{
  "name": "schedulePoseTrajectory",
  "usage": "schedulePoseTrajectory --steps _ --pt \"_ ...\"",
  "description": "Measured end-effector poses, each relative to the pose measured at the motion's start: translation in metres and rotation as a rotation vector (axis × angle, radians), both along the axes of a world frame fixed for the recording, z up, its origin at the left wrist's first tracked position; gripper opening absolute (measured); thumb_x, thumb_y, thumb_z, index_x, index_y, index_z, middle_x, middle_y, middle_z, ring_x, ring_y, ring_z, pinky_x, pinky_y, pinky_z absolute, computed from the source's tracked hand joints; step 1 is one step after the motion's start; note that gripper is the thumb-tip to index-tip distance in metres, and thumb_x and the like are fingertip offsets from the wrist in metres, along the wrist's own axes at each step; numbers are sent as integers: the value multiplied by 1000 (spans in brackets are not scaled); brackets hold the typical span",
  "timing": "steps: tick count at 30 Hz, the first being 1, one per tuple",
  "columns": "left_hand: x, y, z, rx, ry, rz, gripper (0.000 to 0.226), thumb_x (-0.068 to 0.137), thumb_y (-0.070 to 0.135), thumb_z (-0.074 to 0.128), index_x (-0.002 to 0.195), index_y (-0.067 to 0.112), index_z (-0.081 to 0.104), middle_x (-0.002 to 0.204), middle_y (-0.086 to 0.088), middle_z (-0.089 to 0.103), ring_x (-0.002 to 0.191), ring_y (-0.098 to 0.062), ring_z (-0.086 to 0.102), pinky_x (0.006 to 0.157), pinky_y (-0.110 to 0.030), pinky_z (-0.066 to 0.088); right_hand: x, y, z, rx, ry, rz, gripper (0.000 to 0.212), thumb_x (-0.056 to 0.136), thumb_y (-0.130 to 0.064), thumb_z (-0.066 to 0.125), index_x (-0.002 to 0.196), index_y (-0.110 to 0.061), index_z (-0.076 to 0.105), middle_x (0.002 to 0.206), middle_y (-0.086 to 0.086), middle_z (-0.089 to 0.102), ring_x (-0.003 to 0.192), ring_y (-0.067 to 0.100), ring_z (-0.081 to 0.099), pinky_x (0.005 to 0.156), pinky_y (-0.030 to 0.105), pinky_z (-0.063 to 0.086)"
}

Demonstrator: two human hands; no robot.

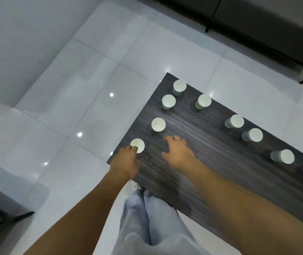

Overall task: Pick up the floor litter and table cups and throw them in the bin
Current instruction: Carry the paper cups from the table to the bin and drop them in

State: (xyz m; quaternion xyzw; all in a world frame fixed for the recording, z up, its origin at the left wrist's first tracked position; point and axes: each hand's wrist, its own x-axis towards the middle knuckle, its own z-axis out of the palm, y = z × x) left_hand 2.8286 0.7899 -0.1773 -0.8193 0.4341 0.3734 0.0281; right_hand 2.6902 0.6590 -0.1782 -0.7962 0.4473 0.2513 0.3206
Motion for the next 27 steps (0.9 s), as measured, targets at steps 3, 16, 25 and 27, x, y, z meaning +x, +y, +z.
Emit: schedulePoseTrajectory --steps 3,16,25,27 --pt "11 -14 -40 -28 -16 35 52 91 27 56 140 16 40 139 -2 46 127 -21 40 102 -34 42 19 -23 -39 -22 -15 -3 55 92 -30 57 141 -18 34 142 7 36 130 28 31 93 43 46" --pt "5 -39 -190 40 -150 -159 75 86 31 67 146 26 22 158 -6 13 146 -31 11 116 -45 22 70 -67 -184 -93 -19 144 76 83 -23 70 146 -24 26 153 9 16 136 36 19 98 49 45" --pt "8 -33 -158 33 -108 -145 70 87 35 65 145 26 27 153 -2 25 139 -26 27 108 -38 38 36 -39 -153 -46 3 79 64 84 -16 68 139 -21 36 142 6 31 130 30 29 81 42 52" --pt "8 -30 -139 30 -118 -166 68 87 35 63 145 27 27 153 -2 26 138 -26 27 108 -37 37 23 -28 -133 -33 -3 51 61 85 -16 67 138 -21 37 140 5 31 129 29 30 81 41 51"
